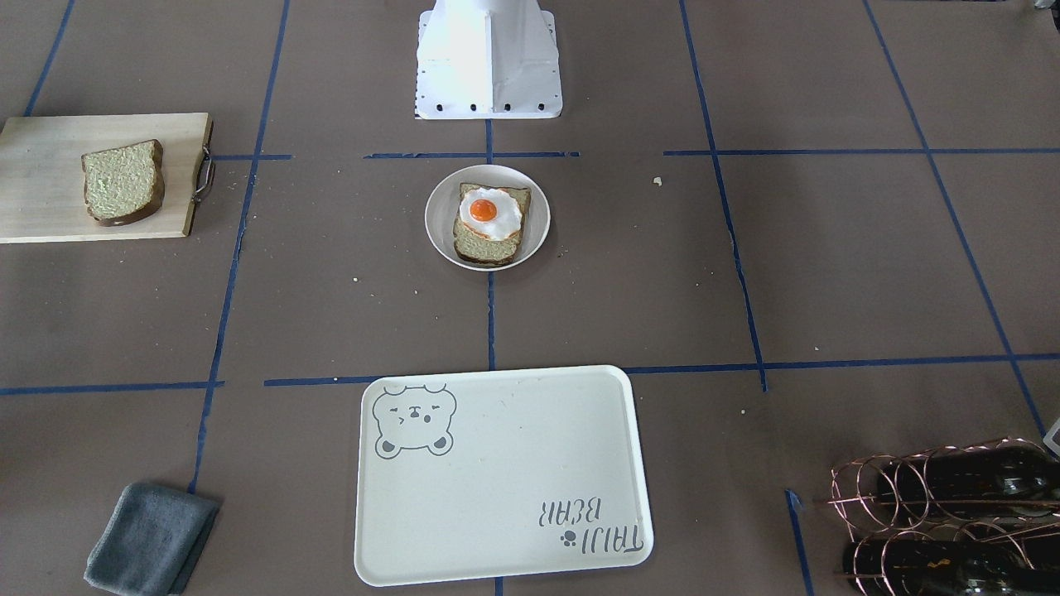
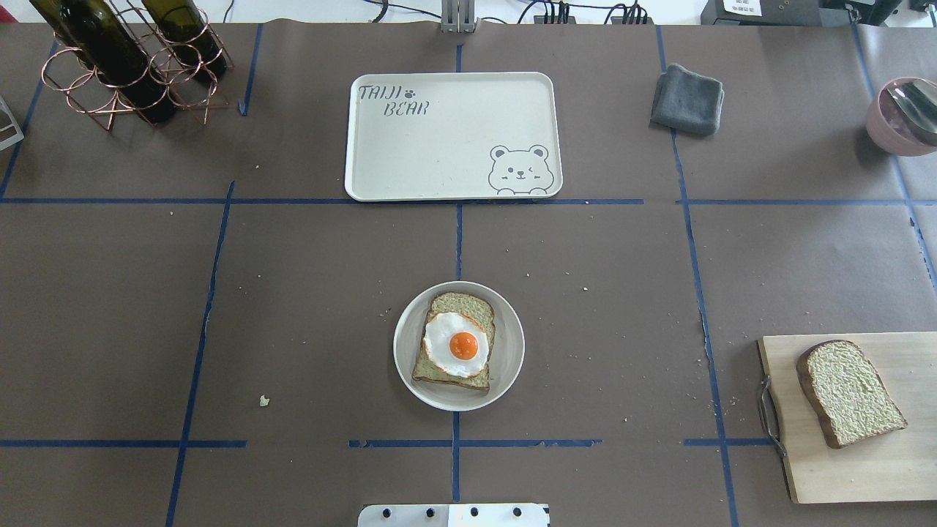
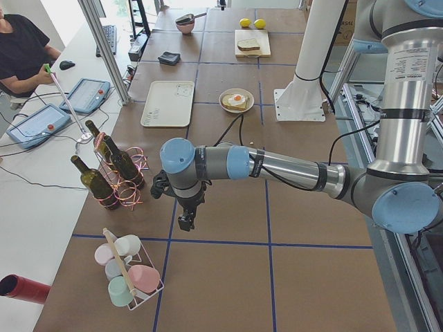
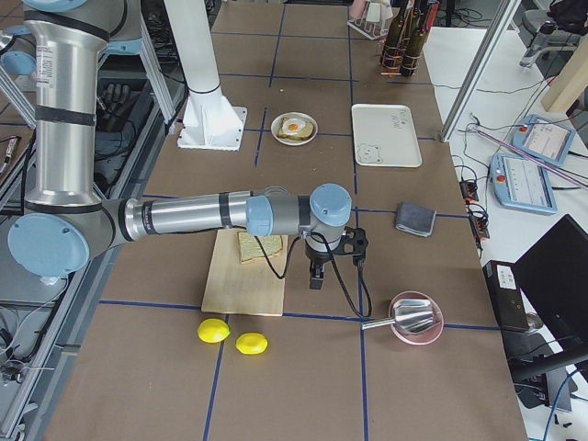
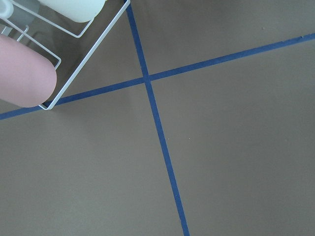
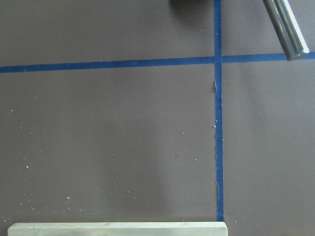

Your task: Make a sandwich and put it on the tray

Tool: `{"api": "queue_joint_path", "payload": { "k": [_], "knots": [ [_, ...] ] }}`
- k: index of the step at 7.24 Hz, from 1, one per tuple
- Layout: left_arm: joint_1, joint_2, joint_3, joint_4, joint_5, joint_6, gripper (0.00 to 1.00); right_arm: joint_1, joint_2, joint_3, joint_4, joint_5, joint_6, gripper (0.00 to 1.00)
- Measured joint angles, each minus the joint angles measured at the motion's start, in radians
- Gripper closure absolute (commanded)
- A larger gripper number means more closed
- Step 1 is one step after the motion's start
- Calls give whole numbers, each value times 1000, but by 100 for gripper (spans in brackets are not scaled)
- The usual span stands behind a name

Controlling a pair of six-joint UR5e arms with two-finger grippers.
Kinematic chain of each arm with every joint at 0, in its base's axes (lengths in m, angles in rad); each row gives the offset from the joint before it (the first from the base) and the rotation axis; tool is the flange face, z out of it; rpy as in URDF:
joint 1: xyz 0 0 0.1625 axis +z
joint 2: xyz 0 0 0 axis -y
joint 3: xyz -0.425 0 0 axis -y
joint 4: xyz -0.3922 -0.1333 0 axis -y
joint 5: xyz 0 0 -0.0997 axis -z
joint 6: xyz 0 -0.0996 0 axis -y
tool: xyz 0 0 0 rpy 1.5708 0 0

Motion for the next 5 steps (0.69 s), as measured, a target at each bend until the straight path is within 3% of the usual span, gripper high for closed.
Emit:
{"api": "queue_joint_path", "payload": {
  "k": [3, 5],
  "knots": [
    [2, 9, 11, -12, -15, 4, 0, -26, 0, -5, 70, 13, -1, 0],
    [3, 11, 9, -27, -92, 4, 0, -57, -16, -6, 142, 16, 3, 0]
  ]
}}
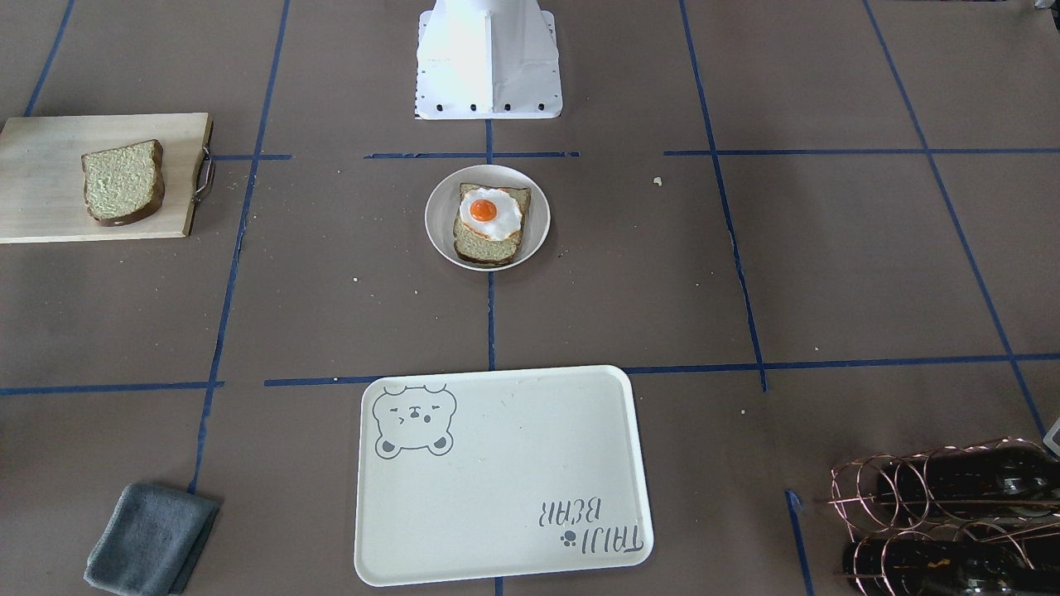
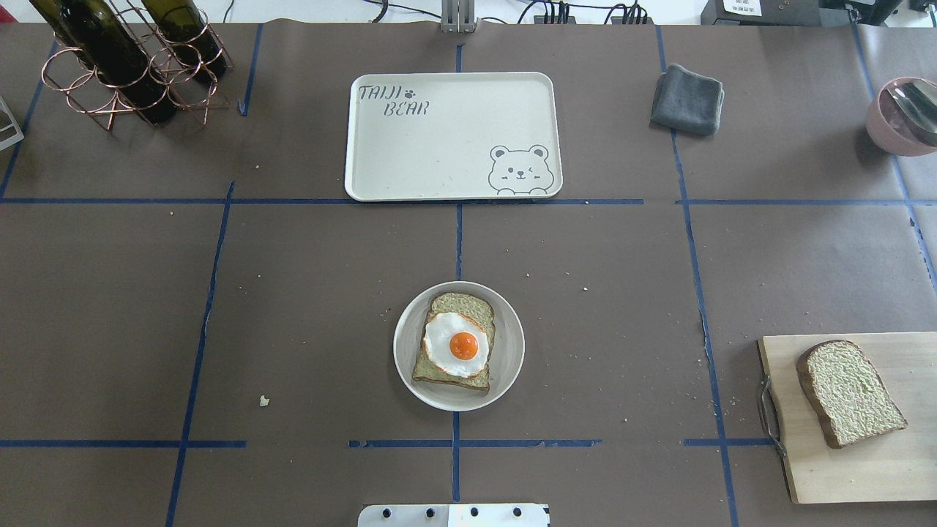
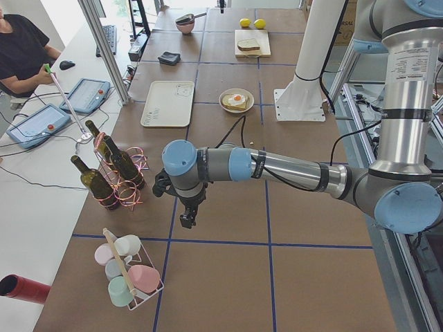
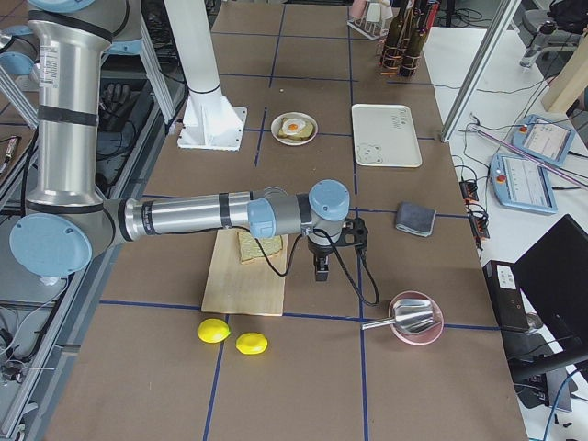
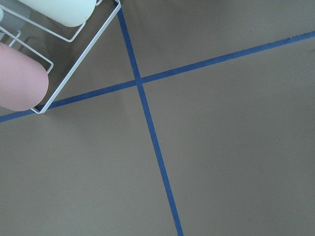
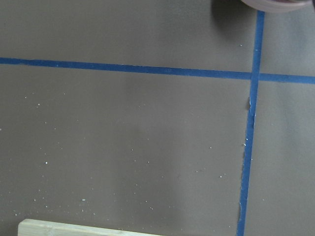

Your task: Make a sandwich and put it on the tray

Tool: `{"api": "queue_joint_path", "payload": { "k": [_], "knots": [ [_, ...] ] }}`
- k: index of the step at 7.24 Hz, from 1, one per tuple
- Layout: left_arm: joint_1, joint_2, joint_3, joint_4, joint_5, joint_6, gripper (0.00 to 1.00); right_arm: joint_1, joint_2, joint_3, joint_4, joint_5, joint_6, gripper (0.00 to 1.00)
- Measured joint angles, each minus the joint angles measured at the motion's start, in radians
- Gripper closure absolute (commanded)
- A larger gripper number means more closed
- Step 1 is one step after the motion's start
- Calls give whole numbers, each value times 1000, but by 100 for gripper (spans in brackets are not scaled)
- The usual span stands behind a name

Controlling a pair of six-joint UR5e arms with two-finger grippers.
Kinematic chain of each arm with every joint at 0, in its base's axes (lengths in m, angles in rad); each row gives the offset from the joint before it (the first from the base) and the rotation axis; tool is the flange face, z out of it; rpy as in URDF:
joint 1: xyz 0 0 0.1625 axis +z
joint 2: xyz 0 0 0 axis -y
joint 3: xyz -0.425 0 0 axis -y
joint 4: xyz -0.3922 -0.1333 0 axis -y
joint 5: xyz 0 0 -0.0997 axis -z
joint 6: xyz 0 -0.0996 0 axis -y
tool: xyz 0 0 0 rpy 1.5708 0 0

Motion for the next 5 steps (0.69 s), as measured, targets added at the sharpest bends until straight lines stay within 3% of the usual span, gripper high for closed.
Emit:
{"api": "queue_joint_path", "payload": {
  "k": [3, 5],
  "knots": [
    [1, 1, -25, -51, -87, -7, 0, -86, -63, 16, 151, -2, 96, 0],
    [1, 1, -31, -57, -92, -8, 0, -168, -195, 23, 439, -16, 229, 0]
  ]
}}
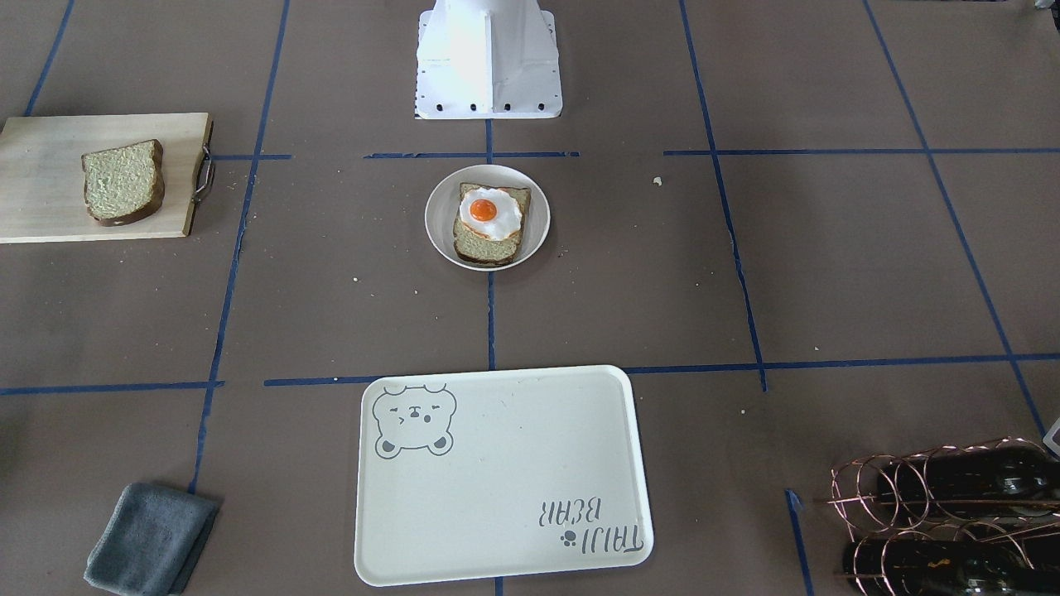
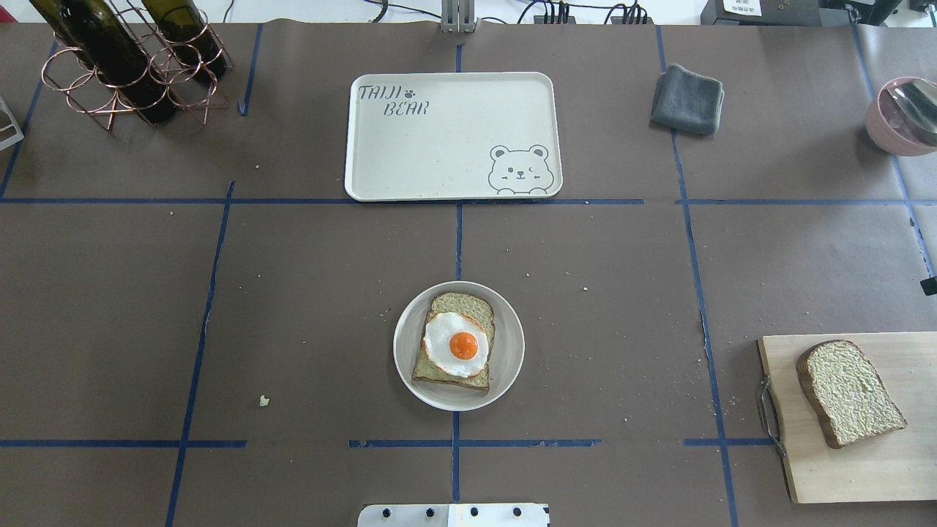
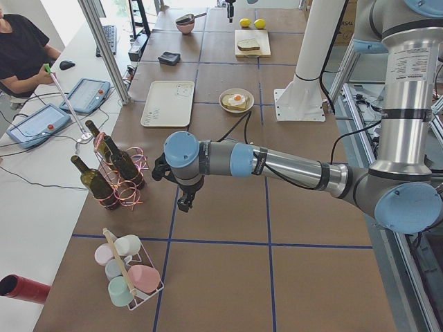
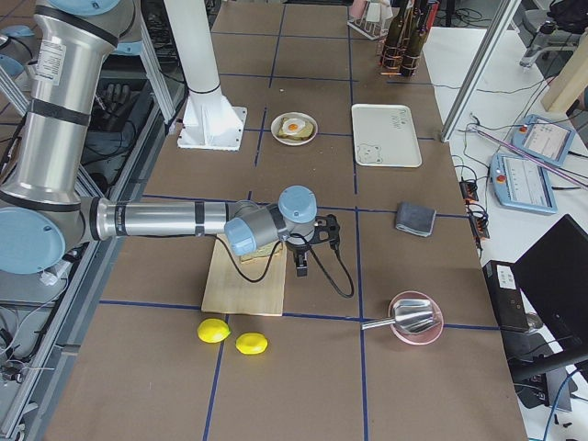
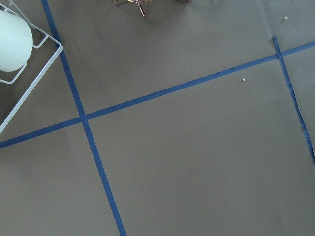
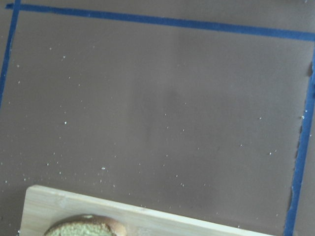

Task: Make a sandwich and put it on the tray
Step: 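Lower the right gripper onto the bread slice on the wooden board and grasp it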

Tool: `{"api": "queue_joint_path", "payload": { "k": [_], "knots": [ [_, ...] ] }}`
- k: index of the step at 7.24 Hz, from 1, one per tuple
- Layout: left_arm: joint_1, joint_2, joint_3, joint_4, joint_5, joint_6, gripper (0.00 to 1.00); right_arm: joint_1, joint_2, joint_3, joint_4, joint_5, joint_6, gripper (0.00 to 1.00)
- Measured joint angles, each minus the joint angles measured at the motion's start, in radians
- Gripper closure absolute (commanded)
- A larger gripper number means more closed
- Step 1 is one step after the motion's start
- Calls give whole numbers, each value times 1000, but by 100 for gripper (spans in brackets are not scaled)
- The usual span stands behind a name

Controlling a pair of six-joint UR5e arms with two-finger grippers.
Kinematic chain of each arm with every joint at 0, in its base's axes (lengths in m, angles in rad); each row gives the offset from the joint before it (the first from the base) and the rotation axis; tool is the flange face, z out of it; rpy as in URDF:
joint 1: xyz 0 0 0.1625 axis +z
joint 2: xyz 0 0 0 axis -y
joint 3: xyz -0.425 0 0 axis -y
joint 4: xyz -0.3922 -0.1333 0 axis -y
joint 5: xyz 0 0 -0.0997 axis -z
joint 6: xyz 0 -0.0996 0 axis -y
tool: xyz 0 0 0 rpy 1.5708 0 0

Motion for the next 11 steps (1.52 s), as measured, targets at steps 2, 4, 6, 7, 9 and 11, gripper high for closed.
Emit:
{"api": "queue_joint_path", "payload": {
  "k": [2, 4, 6, 7, 9, 11],
  "knots": [
    [0, 0, 2, -1, -1, -1, 0, -113, -59, 0, 168, -28, 196, 18],
    [0, 1, 8, -1, -2, 0, 0, -225, -70, -2, 257, -78, 334, 18],
    [0, 1, 11, -1, -2, 0, 0, -289, -75, -13, 279, -90, 359, 27],
    [0, 2, 12, -1, -2, 1, 0, -310, -75, -23, 284, -91, 360, 28],
    [0, 2, 12, -1, -2, 1, 0, -334, -76, -68, 337, -92, 362, 32],
    [0, 2, 8, -1, -2, 1, 0, -344, -73, -120, 420, -91, 407, 50]
  ]
}}
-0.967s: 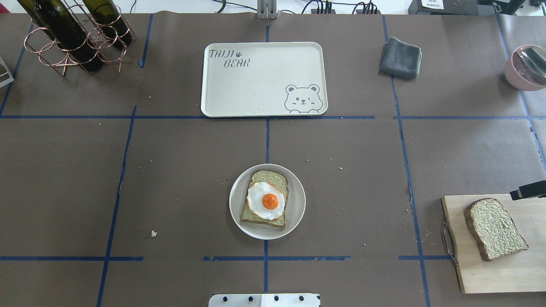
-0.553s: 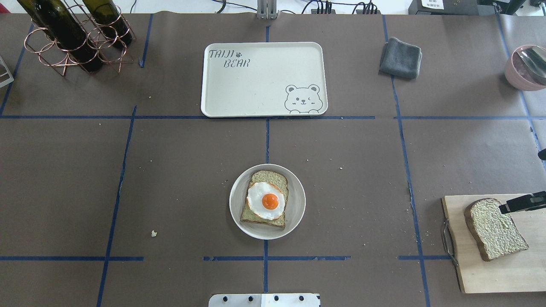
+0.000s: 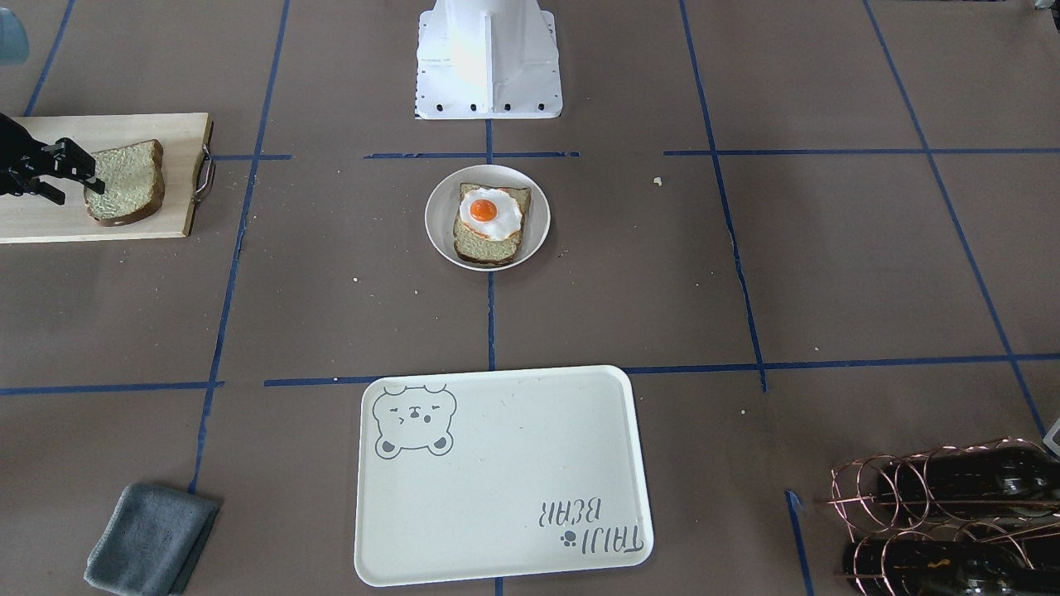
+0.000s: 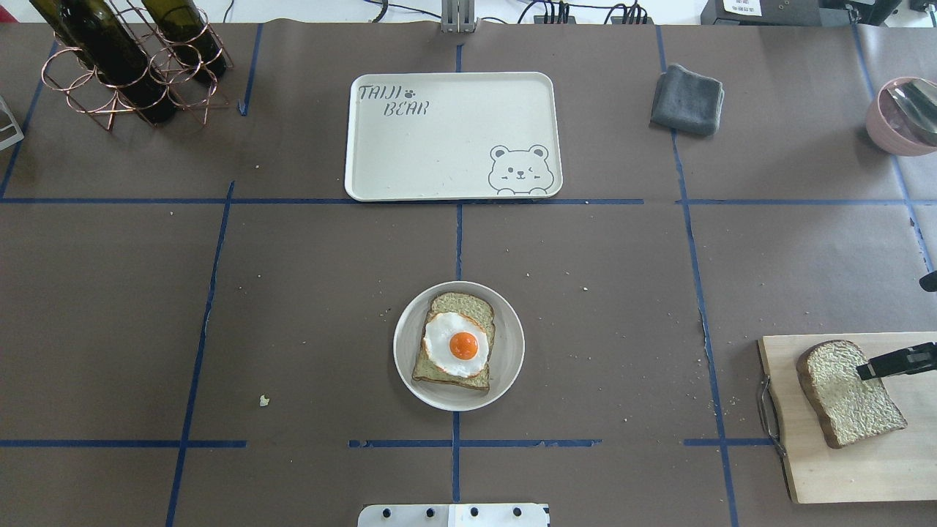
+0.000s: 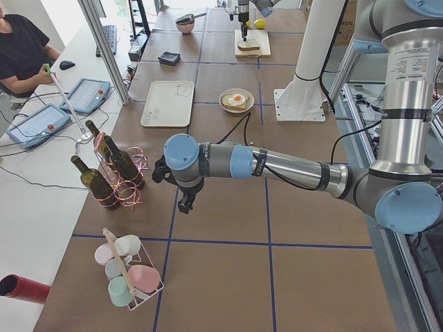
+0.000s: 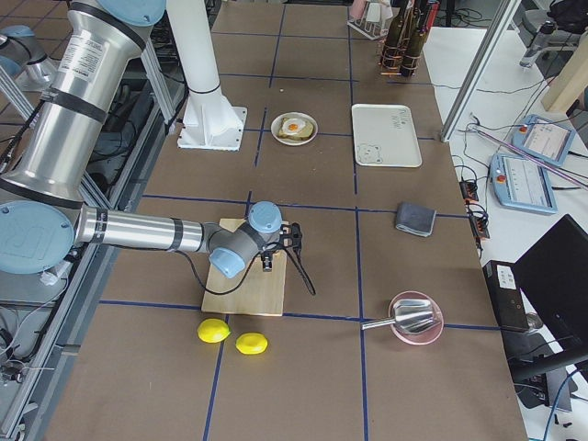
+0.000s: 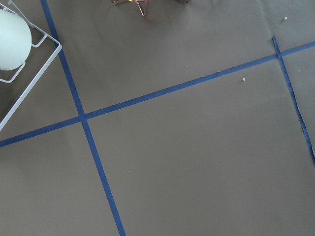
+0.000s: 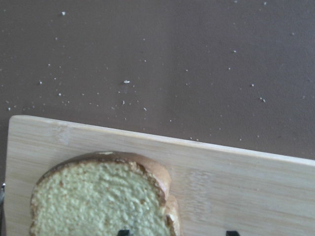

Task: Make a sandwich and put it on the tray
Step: 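Lower the right gripper onto the bread slice on the wooden board and grasp it, then carry the bread slice with the right gripper over the egg-topped bread on the plate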

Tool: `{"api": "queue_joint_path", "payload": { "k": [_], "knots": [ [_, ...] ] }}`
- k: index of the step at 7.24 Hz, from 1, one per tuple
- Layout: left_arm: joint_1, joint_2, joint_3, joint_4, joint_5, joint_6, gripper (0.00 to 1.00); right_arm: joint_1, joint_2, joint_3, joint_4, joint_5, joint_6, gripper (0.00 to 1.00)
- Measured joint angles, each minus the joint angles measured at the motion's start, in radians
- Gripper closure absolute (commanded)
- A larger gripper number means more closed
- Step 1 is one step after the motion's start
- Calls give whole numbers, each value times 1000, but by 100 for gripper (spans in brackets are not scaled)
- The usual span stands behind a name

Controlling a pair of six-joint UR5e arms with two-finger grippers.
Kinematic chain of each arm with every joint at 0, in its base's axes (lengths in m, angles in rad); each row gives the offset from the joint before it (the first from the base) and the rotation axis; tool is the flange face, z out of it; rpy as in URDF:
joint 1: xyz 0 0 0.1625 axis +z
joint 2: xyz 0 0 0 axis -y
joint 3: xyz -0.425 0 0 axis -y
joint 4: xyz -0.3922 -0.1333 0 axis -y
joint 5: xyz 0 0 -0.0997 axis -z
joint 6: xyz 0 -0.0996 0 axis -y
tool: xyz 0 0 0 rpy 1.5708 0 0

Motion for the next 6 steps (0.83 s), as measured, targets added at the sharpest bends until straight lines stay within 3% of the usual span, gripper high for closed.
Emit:
{"api": "queue_joint_path", "payload": {
  "k": [2, 3, 6],
  "knots": [
    [0, 0, -5, 0, 0, -1, 0, -14, 4, -2, 21, 2, 50, 76],
    [-1, 0, -5, 0, 0, 0, 0, -16, 5, -2, 23, 3, 58, 100],
    [-1, 0, -12, 0, 0, -1, 0, -18, 5, -2, 31, 8, 59, 100]
  ]
}}
